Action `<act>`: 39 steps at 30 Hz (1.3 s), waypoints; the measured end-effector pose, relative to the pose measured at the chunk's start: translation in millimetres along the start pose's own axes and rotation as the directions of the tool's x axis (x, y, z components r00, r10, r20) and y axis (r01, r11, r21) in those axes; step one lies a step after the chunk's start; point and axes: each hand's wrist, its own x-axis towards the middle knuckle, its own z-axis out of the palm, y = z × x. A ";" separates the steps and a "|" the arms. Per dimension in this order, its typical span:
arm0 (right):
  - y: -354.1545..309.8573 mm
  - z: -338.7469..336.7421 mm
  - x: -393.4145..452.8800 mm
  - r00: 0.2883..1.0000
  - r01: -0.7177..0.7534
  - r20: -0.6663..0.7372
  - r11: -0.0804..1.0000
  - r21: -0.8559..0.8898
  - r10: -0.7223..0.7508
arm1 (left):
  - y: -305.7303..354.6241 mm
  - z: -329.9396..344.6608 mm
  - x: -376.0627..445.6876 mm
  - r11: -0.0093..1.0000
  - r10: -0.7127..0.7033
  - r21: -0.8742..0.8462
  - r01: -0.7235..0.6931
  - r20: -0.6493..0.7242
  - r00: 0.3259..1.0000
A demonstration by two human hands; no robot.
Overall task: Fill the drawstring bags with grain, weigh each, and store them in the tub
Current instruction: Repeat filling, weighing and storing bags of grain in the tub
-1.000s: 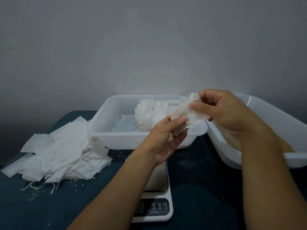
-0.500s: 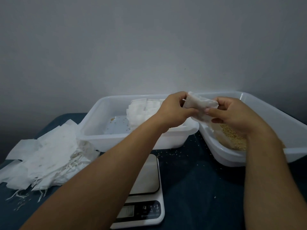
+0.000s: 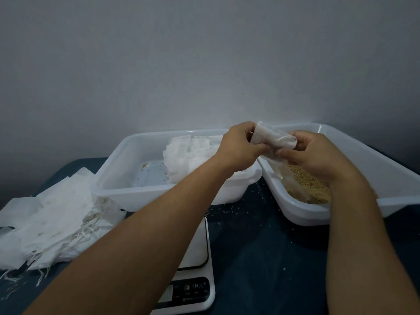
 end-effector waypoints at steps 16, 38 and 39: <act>4.3 -7.5 0.3 1.000 0.025 -0.001 1.000 -0.008 -0.025 | 1.3 13.4 5.4 0.999 -0.005 -0.052 0.005 0.004 1.000; -3.0 0.1 -1.8 1.000 0.013 0.018 0.999 -0.035 -0.012 | -8.3 13.9 -1.6 0.978 -0.055 -0.205 0.050 -0.020 0.998; -3.5 0.1 -2.3 1.000 0.011 0.017 0.999 -0.031 -0.010 | -8.5 13.8 -1.4 0.979 -0.054 -0.200 0.048 -0.023 0.998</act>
